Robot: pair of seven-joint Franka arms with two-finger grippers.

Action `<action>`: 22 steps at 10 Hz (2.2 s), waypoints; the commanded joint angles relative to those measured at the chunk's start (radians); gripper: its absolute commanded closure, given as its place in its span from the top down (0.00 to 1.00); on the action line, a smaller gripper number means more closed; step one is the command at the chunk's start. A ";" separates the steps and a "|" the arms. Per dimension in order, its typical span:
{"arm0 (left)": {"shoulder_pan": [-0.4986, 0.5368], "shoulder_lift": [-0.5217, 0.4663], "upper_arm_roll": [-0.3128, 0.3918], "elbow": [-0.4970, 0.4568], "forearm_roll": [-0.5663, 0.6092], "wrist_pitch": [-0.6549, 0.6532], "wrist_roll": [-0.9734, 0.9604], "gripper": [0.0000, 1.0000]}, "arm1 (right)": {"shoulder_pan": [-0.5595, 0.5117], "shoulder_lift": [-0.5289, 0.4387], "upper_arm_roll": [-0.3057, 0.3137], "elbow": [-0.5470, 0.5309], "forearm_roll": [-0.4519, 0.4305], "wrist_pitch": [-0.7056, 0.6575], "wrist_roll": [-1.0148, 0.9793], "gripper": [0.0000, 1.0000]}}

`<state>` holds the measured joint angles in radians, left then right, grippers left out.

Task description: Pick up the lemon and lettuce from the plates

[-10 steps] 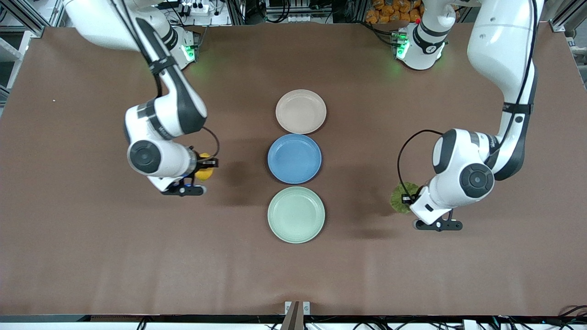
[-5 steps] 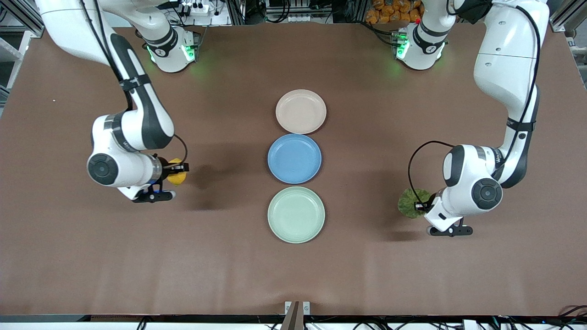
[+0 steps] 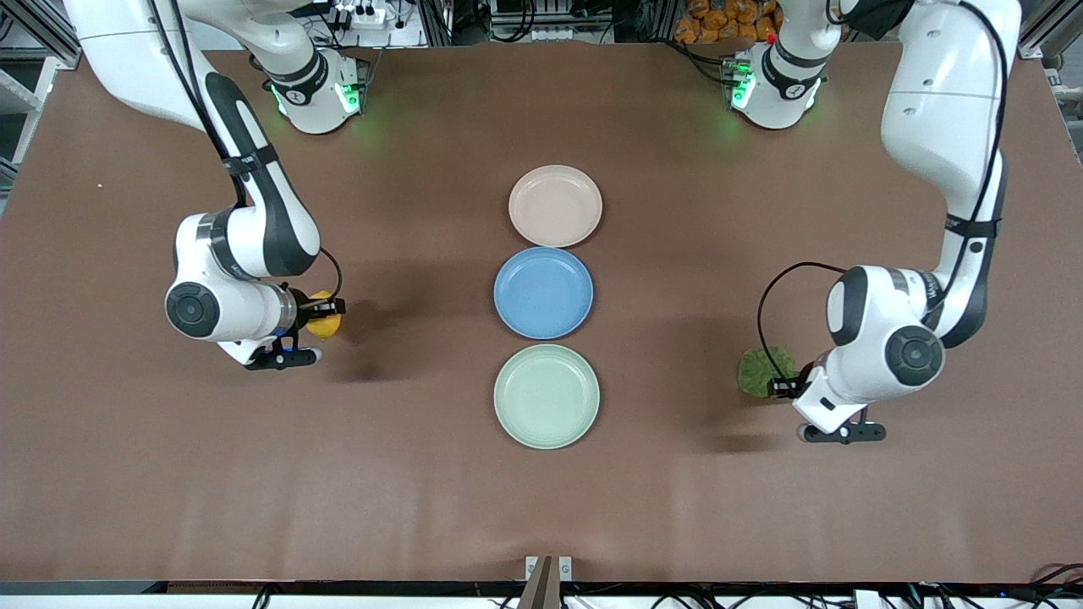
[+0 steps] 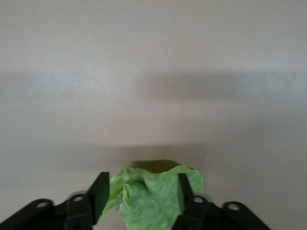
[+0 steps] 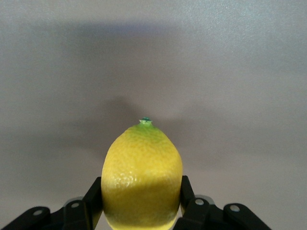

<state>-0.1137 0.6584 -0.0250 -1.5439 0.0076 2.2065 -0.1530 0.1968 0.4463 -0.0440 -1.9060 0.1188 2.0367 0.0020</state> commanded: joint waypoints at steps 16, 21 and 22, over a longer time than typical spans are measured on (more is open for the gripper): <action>0.026 -0.563 -0.010 0.039 0.003 -0.513 0.041 1.00 | -0.072 -0.240 -0.132 0.401 0.009 -0.504 -0.069 1.00; 0.026 -0.580 -0.009 0.041 0.003 -0.565 0.041 1.00 | -0.068 -0.319 -0.119 0.461 -0.105 -0.509 -0.041 1.00; 0.026 -0.585 -0.007 0.041 0.005 -0.565 0.041 1.00 | -0.072 -0.345 -0.103 0.450 -0.105 -0.509 -0.031 1.00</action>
<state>-0.0928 0.0946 -0.0296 -1.4992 0.0082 1.6603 -0.1275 0.1328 0.1342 -0.1739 -1.4473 0.0344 1.5379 -0.0537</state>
